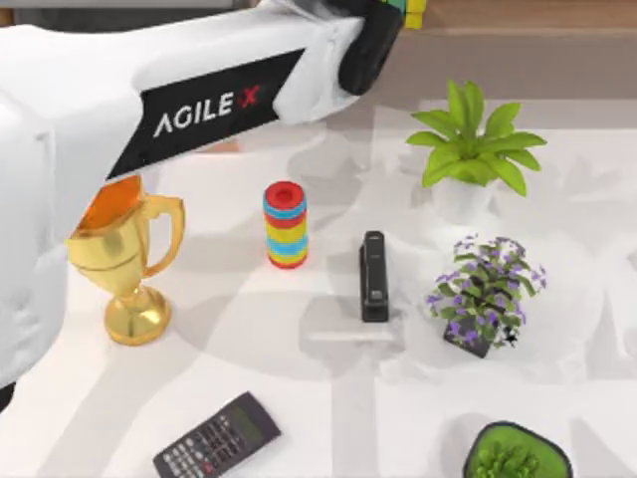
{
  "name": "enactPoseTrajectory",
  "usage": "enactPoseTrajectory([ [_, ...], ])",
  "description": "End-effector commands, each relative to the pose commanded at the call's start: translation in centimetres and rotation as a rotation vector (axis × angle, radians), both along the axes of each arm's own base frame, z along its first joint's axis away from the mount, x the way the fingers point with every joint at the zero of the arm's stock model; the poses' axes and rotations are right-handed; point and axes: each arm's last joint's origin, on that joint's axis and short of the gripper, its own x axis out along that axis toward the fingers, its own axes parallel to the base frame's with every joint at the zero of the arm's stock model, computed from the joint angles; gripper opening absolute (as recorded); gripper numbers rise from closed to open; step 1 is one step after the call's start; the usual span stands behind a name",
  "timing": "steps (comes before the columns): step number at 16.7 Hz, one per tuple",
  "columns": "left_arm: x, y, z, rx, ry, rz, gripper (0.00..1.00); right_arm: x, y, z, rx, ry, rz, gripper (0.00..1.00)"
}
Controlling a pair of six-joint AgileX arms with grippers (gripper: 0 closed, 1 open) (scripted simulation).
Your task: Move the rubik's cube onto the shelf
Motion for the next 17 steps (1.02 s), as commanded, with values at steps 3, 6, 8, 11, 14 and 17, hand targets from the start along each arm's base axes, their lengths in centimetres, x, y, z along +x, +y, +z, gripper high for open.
enactPoseTrajectory([
  [3,-1.8,4.9,4.4,0.033,-0.213,0.049,1.0,0.0,0.0,0.0,0.0,0.0,0.0,1.0],
  [6,-2.7,10.0,6.4,0.143,-0.385,0.164,1.0,0.0,0.0,0.0,0.0,0.0,0.0,1.0],
  [8,-2.7,13.6,6.5,0.256,-0.463,0.273,1.0,0.0,0.0,0.0,0.0,0.0,0.0,1.0],
  [11,-2.2,19.3,5.1,0.467,-0.517,0.461,1.0,0.0,0.0,0.0,0.0,0.0,0.0,1.0],
  [14,-1.5,25.6,2.0,0.712,-0.485,0.658,1.0,0.0,0.0,0.0,0.0,0.0,0.0,1.0],
  [17,-1.6,32.5,-2.6,0.967,-0.368,0.836,1.0,0.0,0.0,0.0,0.0,0.0,0.0,1.0],
])
